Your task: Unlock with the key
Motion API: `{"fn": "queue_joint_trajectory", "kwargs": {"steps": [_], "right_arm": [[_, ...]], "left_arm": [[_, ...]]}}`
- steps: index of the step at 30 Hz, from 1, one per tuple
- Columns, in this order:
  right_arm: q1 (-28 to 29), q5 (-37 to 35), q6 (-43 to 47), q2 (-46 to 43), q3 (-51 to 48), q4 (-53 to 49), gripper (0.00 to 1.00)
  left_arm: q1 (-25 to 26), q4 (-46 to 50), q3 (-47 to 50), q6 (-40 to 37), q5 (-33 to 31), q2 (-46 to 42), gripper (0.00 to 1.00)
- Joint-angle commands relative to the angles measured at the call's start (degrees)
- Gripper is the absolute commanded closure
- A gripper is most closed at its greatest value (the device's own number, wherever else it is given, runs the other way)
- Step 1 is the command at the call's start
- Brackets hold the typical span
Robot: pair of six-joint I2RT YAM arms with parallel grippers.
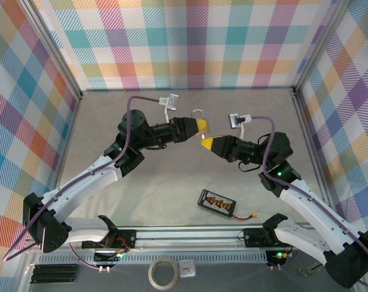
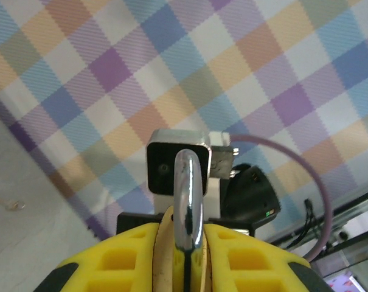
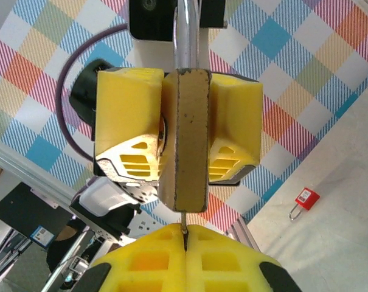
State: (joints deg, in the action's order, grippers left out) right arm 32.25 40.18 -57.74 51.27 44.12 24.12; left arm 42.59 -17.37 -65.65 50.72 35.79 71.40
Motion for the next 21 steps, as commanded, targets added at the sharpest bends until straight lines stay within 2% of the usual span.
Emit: {"fn": "queue_joint_trajectory", "kwargs": {"steps": [1, 6, 11, 17, 21], "right_arm": [[-0.43, -2.13, 3.13, -0.94, 1.94, -1.52, 1.00], [-0.43, -2.61, 3.53, -0.32, 2.87, -1.76, 1.00], [-0.35, -4.45, -2.09, 2.13, -0.57, 10.03, 1.00], [-0.60, -6.25, -1.75, 2.52, -0.44, 11.58, 1.00], [-1.31, -6.26, -2.11, 3.74, -0.30, 13.79, 1.00]], "left_arm": [[1.14, 14.68, -4.25, -8.25, 4.43, -2.27, 1.00], [1.18, 17.12, -4.62, -9.40, 3.29, -2.65, 1.00], [2.96, 3.29, -1.25, -1.16, 3.51, -0.50, 1.00], [4.89, -1.43, 0.82, 0.82, 4.08, 2.51, 1.00], [4.89, -0.59, 1.36, 0.21, 4.26, 1.83, 1.00]]}}
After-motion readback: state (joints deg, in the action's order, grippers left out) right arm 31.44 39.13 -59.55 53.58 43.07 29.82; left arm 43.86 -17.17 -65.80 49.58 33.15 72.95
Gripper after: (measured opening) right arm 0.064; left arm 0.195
